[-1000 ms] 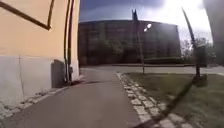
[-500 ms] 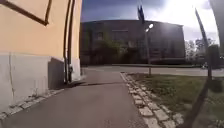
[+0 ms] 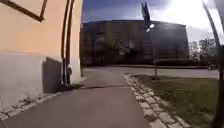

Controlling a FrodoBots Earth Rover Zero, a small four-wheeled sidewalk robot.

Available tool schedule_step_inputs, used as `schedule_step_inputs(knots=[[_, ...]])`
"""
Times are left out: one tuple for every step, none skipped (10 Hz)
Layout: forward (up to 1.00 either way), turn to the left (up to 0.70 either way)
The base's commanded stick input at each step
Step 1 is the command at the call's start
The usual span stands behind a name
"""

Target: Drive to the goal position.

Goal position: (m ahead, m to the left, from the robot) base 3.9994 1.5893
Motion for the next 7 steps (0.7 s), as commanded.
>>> schedule_step_inputs(knots=[[0.69, 0.00], [0.69, 0.00], [0.69, 0.00], [0.69, 0.00], [0.69, 0.02], [0.69, 0.20], [0.69, 0.09]])
